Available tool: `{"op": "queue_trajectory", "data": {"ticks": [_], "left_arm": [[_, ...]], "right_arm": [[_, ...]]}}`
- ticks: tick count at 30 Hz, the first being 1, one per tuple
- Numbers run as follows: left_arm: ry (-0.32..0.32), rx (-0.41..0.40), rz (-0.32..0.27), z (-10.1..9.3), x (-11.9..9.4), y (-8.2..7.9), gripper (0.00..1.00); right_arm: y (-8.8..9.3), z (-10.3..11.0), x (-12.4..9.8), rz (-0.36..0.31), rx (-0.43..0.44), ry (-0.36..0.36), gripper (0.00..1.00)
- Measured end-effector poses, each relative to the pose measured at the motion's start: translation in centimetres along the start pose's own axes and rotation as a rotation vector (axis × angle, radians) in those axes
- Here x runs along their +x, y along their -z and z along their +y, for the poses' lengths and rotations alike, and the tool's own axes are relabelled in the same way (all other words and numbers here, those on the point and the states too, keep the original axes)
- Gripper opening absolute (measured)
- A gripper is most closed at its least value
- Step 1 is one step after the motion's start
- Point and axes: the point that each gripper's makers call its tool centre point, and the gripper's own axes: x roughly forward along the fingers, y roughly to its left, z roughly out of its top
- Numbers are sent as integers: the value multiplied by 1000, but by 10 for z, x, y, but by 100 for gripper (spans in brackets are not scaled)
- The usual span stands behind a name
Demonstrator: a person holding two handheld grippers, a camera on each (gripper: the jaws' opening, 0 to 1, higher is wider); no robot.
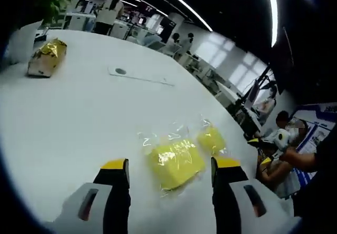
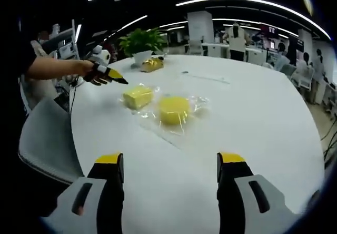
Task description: Compare the silicone blocks by pressing each to a similar depth, holding the contact briefly, and releasing to observe deformation and rebound differences across the visible hardness samples.
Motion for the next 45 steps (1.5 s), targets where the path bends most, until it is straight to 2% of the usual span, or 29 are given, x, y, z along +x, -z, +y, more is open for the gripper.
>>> {"op": "queue_trajectory", "data": {"ticks": [6, 8, 11, 16, 19, 23, 25, 31, 34, 40, 45], "left_arm": [[3, -74, 1, 11, 18, -8, 56], [9, -98, 3, 15, 23, -8, 51], [20, -199, -2, 17, 32, -8, 47], [13, -252, -4, 27, 42, -7, 38], [21, -326, -14, 29, 48, -8, 34], [39, -362, -12, 28, 53, -7, 25], [37, -365, -5, 28, 53, -5, 20], [25, -351, -4, 30, 52, -3, 12], [36, -324, 30, 28, 51, 4, 5], [72, -292, 6, 19, 52, 1, 0], [67, -175, -12, 13, 45, -3, 0]], "right_arm": [[0, 1, -5, -2, 8, 8, 66], [0, 1, -6, 1, 10, 11, 65], [1, 0, -9, 1, 11, 14, 65], [2, -1, -13, 8, 15, 24, 63], [3, -1, -14, 10, 16, 28, 63], [3, -3, -15, 10, 16, 33, 62], [1, -3, -16, 6, 18, 34, 62], [2, -4, -18, 8, 18, 39, 61], [3, -3, -18, 10, 21, 38, 60], [3, 1, -19, 8, 22, 37, 59], [1, 0, -20, -1, 29, 39, 59]]}}
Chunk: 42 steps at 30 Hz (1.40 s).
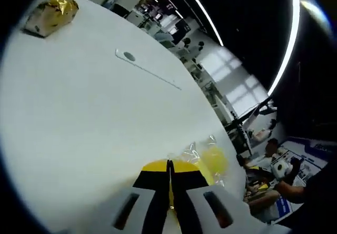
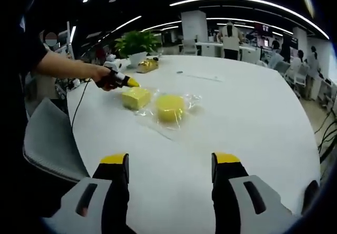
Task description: Compare the silicone blocks by pressing each to a similar depth, holding the contact briefly, and releasing to observe deformation and rebound differences across the visible hardness samples.
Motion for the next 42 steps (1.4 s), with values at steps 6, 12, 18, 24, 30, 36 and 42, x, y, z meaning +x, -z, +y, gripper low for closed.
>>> {"op": "queue_trajectory", "data": {"ticks": [6, 12, 18, 24, 30, 36, 42], "left_arm": [[28, 203, -16, -20, -14, -3, 0], [85, 483, 27, -67, -25, 6, 0], [207, 682, -21, -121, -40, 9, 0], [228, 812, -22, -146, -55, 16, 0], [206, 858, -77, -159, -72, -1, 0], [252, 912, -100, -194, -90, -7, 0], [307, 968, -70, -222, -96, -2, 0]], "right_arm": [[-1, 3, 2, -2, -1, -8, 58], [-3, 11, 3, -12, -8, -27, 57], [-8, 17, 2, -30, -23, -44, 57], [-11, 20, -1, -42, -37, -54, 57], [-18, 24, 1, -50, -59, -70, 57], [-31, 31, 4, -61, -89, -103, 57], [-45, 43, 9, -70, -124, -156, 56]]}}
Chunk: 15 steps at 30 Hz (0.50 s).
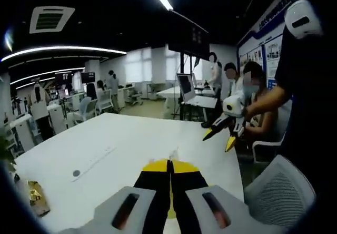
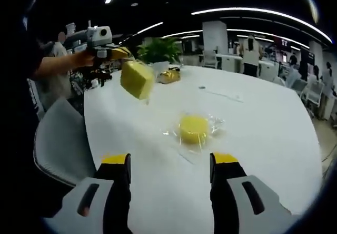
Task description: Compare the silicone blocks by pressing each to a similar depth, holding the contact briefly, and releasing to observe deformation and rebound differences across the visible hardness samples.
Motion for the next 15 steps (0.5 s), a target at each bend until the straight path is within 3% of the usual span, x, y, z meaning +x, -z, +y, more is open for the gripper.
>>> {"op": "queue_trajectory", "data": {"ticks": [15], "left_arm": [[96, 48, -21, -30, 11, -32, 0]], "right_arm": [[-63, 37, 32, -99, -38, -183, 55]]}}
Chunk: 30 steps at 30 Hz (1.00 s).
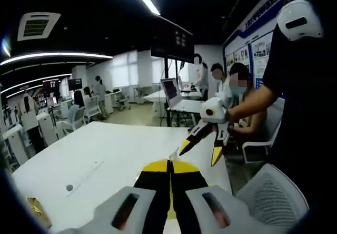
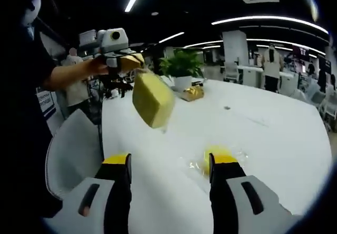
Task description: Compare the silicone blocks by pressing each to a similar depth, holding the contact briefly, and releasing to observe deformation and rebound differences across the visible hardness samples.
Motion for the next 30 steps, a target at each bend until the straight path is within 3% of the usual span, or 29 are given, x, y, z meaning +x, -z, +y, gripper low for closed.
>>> {"op": "queue_trajectory", "data": {"ticks": [3, 16, 30], "left_arm": [[14, 7, -4, -3, 2, -4, 0], [78, 46, -11, -21, 14, -18, 0], [134, 33, -12, -36, 25, -13, 0]], "right_arm": [[-12, 5, 7, -32, 23, -50, 54], [-32, 12, 25, -110, 93, -150, 51], [-35, 35, 47, -147, 137, -272, 45]]}}
